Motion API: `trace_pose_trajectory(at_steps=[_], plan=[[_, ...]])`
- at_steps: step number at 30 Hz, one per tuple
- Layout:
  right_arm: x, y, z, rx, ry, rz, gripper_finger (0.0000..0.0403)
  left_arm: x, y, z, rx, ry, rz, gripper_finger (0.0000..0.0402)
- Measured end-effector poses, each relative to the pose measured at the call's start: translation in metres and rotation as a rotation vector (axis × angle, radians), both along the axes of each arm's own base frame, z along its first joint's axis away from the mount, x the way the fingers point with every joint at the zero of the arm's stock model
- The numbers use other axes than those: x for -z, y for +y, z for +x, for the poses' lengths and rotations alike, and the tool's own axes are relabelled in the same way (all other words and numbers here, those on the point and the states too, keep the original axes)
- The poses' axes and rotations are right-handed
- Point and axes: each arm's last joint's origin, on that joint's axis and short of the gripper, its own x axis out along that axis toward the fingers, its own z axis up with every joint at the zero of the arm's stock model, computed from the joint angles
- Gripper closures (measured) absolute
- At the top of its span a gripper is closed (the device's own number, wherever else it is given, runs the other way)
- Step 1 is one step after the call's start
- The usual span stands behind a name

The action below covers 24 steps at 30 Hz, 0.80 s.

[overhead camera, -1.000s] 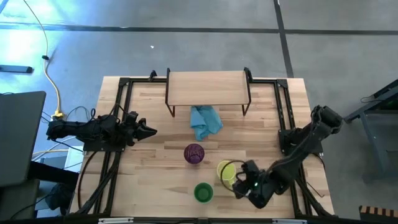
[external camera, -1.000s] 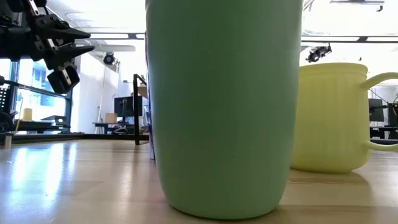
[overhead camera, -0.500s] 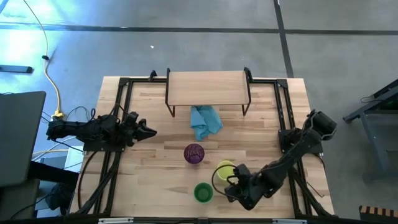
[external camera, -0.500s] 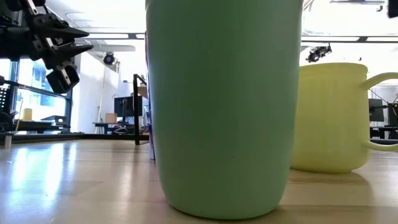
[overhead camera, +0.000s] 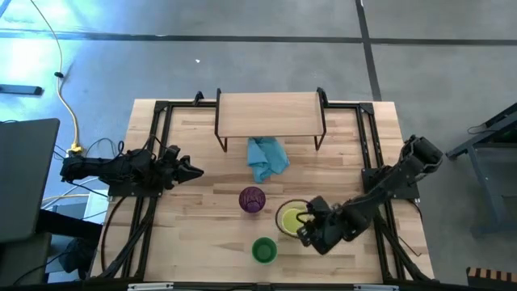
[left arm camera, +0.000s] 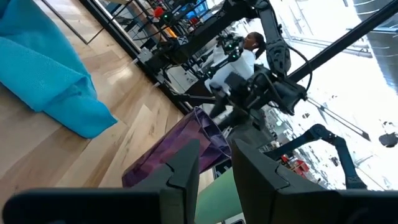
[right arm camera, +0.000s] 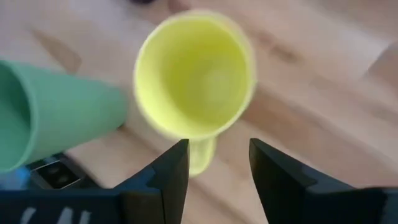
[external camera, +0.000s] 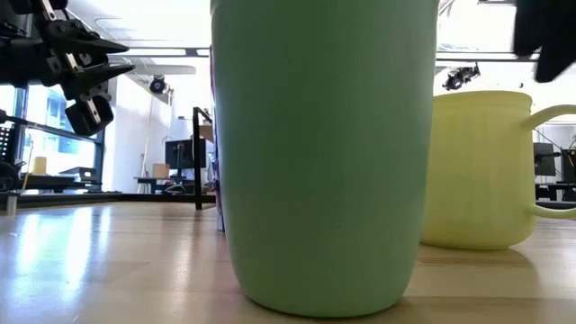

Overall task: Stack small to large cups/mugs on shelf
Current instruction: Put the light green mug on the shelf

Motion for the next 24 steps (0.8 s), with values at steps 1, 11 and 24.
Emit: trace_pose_trajectory(at_steps=[1, 11, 24], plan=[[-0.001, -0.005, 0.002, -0.023, 0.006, -0.02, 0.0245, 0.0, 0.0, 0.0, 0.0, 0.0, 0.0, 0.0318], [-0.002, -0.051, 0.031, -0.382, 0.05, -0.169, 0.0245, 0.0, 0.0, 0.0, 0.0, -0.001, -0.01, 0.0318], [-0.004, -0.077, 0.049, -0.858, 0.02, -0.234, 0.0245, 0.0, 0.0, 0.0, -0.001, -0.001, -0.01, 0.0318]])
